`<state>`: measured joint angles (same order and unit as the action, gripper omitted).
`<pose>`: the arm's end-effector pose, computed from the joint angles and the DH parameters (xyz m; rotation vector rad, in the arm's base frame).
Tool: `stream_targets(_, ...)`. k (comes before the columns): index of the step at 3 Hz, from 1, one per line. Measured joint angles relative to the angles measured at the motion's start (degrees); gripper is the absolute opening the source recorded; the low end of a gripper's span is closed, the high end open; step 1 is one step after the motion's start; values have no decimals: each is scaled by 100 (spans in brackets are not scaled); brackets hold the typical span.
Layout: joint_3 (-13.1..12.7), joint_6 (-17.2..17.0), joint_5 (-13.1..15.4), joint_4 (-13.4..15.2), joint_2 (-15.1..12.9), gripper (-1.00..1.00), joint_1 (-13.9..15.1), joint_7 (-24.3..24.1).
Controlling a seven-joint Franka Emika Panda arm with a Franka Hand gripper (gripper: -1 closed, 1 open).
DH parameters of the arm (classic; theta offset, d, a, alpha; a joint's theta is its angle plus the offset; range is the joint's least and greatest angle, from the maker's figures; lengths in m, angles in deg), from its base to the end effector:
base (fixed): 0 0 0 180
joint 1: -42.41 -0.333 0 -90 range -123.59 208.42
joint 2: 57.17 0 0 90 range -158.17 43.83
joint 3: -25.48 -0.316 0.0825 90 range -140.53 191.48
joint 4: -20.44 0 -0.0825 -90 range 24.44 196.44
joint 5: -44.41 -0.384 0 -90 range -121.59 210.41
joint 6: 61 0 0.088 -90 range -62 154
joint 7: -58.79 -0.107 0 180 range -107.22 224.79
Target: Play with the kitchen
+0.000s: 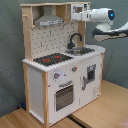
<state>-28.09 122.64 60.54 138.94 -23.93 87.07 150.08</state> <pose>0.4496 0.2468 0.7121 0.6191 1.5605 0.6592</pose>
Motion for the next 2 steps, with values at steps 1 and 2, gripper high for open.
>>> stream_targets(1,344,126,1,229,4,-100,-421,90)
stream_targets(2,458,157,2,300,-12,-100,-528,120)
